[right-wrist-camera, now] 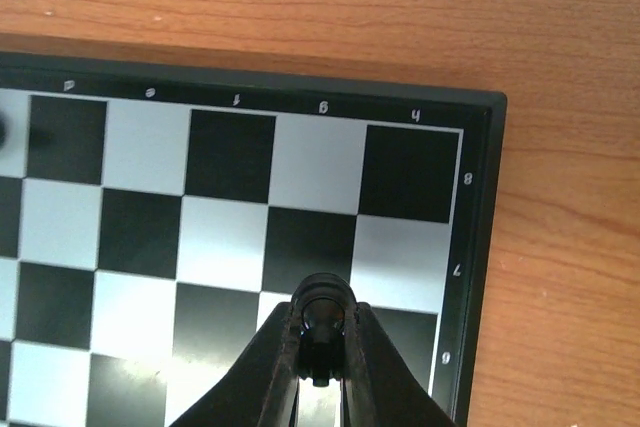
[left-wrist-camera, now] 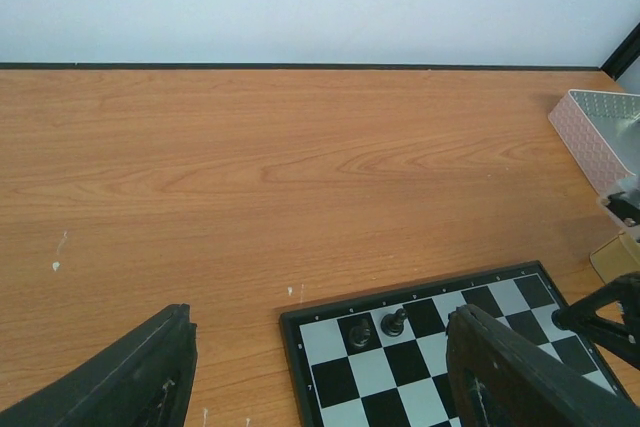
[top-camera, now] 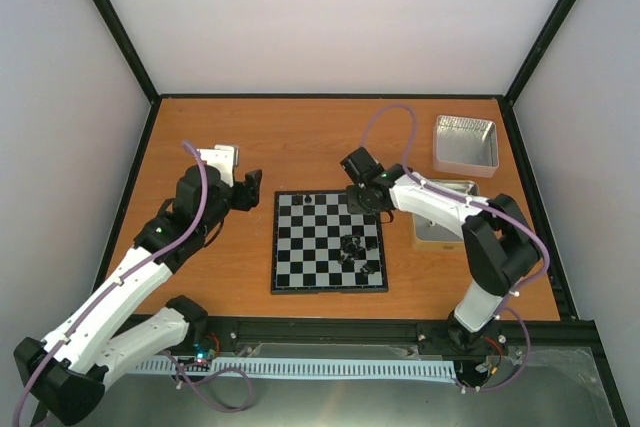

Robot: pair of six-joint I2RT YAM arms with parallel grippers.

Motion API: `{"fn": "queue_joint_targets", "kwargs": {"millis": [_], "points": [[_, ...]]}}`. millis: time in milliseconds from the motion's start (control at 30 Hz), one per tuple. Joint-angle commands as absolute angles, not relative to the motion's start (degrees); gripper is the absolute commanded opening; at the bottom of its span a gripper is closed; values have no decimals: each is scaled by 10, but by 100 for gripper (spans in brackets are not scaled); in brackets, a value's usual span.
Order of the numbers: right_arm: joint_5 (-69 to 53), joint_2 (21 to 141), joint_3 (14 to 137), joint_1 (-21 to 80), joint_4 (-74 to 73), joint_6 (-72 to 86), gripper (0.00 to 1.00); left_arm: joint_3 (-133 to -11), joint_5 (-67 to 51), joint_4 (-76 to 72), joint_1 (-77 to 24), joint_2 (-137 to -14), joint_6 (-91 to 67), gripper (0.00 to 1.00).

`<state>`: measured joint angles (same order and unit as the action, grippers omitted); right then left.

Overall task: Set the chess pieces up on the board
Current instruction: Place the chess piece on the chessboard.

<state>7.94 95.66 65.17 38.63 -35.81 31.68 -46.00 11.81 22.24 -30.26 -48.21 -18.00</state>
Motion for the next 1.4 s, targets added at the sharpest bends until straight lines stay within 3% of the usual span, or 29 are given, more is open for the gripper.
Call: {"fn": "queue_joint_targets", "kwargs": {"millis": [0,900,1000,1200,1367], "points": [[102,992,694,375,-368,293,11,-461,113,210,-301,-482,-171,70],[67,1061,718,322,-353,260,13,-460,112,211,-301,-487,-171,70],[66,1061,720,321,-355,259,18,-460,113,210,-301,-487,-172,70],[58,1028,720,321,-366,262,39,-460,110,211,-301,-489,-174,70],[55,961,689,321,-386,276,41,-461,105,210,-301,-492,-174,70]]}}
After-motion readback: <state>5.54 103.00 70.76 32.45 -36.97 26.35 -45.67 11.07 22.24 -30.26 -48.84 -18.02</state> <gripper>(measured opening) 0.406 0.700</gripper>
